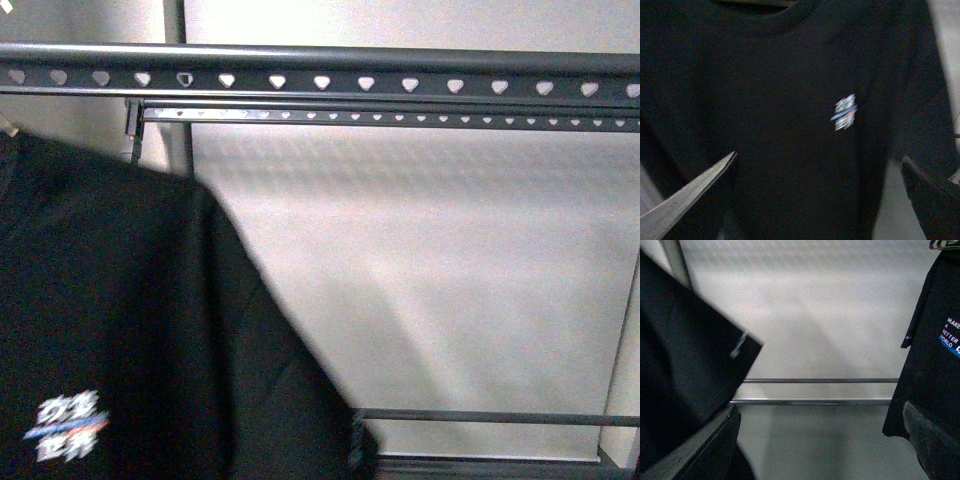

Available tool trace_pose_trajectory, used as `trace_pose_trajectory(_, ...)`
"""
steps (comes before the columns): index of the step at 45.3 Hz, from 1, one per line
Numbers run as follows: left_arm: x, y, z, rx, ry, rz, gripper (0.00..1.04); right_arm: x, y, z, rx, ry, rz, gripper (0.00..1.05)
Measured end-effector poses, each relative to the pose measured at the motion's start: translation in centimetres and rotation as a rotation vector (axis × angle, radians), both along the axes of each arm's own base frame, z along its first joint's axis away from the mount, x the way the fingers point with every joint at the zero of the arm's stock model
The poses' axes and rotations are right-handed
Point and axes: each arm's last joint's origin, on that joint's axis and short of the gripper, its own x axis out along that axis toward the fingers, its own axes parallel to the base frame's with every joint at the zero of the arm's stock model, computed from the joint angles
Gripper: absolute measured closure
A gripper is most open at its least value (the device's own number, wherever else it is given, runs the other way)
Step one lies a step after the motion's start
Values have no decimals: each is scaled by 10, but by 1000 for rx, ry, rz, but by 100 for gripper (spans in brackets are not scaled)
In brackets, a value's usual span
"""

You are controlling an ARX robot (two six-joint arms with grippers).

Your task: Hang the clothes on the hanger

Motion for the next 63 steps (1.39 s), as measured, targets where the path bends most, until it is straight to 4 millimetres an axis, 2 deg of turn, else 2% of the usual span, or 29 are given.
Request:
trace_pose_trajectory(16,0,0,0,4,8,-10,7,0,0,0,0,0,0,7)
trace_pose_trajectory(19,7,0,1,36,88,-235,7,0,0,0,0,0,0,7)
trace_pose_trajectory(21,16,1,8,24,115,-256,7,0,0,0,0,0,3,7)
trace_pose_trajectory(25,46,6,42,-71,122,-130,7,0,0,0,0,0,0,7)
trace_pose_trajectory(28,62,8,55,-137,152,-70,7,0,0,0,0,0,0,7)
trace_pose_trajectory(30,72,10,61,-177,182,-48,7,0,0,0,0,0,0,7)
trace_pose_trajectory(36,125,22,75,-451,325,109,7,0,0,0,0,0,1,7)
trace_pose_trajectory(40,162,42,86,-622,298,315,7,0,0,0,0,0,0,7)
trace_pose_trajectory(45,198,59,96,-736,229,465,7,0,0,0,0,0,2,7)
trace_pose_trajectory(55,227,77,102,-808,194,577,7,0,0,0,0,0,1,7)
trace_pose_trajectory(57,231,80,104,-812,188,602,11,0,0,0,0,0,0,7)
trace_pose_trajectory(63,242,89,104,-830,195,643,32,0,0,0,0,0,0,7)
